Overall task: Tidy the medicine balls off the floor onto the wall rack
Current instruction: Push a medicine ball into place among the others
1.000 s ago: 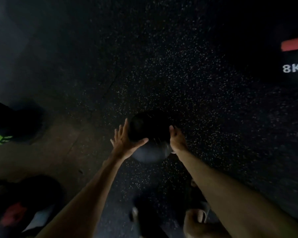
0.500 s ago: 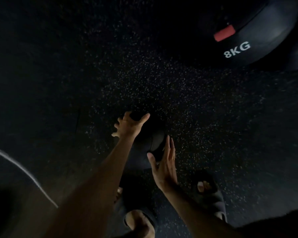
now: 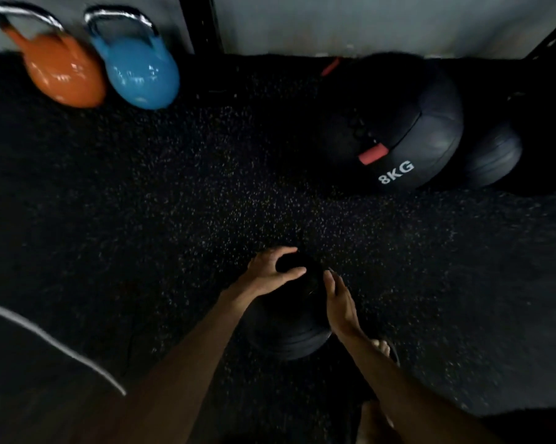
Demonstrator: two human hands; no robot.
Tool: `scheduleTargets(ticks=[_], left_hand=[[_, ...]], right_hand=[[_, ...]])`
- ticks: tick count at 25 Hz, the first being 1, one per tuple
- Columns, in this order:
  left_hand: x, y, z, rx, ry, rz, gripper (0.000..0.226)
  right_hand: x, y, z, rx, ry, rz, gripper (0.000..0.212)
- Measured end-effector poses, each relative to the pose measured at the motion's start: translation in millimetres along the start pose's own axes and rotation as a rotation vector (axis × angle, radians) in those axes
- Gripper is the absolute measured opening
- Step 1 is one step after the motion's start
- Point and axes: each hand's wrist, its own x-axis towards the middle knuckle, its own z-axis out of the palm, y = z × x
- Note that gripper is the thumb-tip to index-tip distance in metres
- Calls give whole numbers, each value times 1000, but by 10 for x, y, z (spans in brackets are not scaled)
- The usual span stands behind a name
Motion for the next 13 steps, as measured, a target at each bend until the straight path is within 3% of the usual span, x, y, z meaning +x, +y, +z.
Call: scheduleTargets(ticks=[2,5,10,13], left_hand=[[136,82,-21,37,-16,33,62],[192,139,-22,90,31,-74,61],[110,84,66,109,122,-142,66],[-77,107,41,99,107,-86,51]], right_hand=[[141,-94,-71,19,18,14,48],[140,-185,-104,46,62,29,46],[-394,29,247,-71,168,-244,63],[-472,107,321,-112,208,-258,69]])
